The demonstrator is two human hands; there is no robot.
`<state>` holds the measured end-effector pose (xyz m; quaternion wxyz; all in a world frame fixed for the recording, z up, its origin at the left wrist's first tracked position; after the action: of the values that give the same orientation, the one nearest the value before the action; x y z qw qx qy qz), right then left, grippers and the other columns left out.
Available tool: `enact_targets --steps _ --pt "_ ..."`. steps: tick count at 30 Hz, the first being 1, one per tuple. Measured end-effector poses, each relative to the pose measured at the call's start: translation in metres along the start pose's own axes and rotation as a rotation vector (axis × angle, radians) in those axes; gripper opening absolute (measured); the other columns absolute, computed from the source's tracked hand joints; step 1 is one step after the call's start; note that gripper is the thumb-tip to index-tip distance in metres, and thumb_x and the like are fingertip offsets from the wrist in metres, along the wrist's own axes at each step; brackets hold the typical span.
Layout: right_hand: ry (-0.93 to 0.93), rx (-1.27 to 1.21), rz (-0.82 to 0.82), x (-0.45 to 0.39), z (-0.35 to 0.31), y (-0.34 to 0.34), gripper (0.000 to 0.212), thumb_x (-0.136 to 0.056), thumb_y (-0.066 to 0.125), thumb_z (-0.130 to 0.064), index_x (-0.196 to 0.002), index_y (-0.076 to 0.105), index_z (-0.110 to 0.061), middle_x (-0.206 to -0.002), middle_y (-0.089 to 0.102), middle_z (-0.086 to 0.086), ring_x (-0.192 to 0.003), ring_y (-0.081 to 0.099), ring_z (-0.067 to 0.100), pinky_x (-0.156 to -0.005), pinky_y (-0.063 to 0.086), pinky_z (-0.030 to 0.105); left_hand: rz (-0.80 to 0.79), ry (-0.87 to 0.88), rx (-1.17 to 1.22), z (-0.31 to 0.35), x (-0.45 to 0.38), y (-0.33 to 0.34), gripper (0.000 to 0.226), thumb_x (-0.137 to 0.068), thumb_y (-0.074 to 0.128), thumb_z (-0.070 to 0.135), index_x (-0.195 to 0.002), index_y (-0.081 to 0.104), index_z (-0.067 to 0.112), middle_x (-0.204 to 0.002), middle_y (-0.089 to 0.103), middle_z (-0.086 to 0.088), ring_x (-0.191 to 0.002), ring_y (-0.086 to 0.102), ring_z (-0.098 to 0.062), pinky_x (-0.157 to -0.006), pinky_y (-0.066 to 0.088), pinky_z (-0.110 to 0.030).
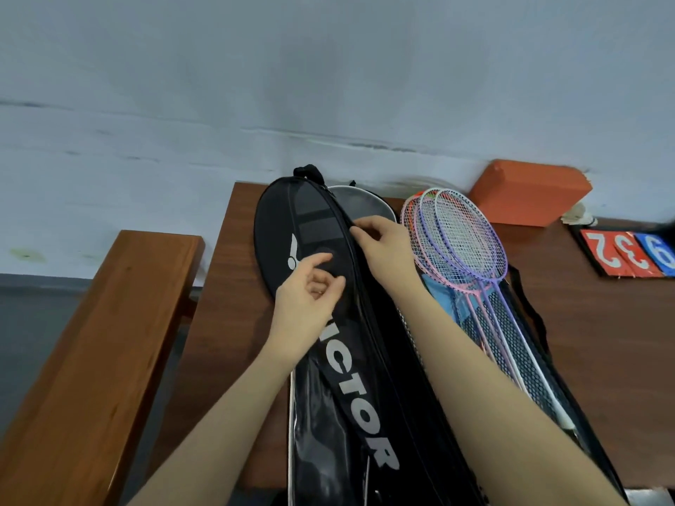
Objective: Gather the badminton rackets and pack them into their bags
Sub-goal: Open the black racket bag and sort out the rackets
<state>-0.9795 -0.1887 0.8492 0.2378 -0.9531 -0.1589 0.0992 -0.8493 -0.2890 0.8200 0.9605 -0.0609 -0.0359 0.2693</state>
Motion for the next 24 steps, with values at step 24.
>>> enact_targets --steps 24 --pt "0.111 -0.300 -0.264 0.016 -0.011 0.015 0.012 -0.091 0.056 -0.017 -0.093 0.068 -0.017 -0.082 0.067 -0.006 -0.076 0.060 0.003 -0.073 0.046 0.019 -0.043 0.546 -0.462 0.063 -0.098 -0.053 0.016 -0.082 0.064 0.016 -0.095 0.073 0.020 -0.104 0.062 0.013 -0.105 0.057 -0.014 -0.096 0.043 -0.043"
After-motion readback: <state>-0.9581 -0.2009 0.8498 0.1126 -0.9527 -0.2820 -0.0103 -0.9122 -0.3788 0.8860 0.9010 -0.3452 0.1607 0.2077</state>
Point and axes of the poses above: each hand's wrist, its own x-axis away from the middle knuckle, its own y-axis out of the palm, z = x × y, the point moved 9 cm from there along -x, towards the middle knuckle
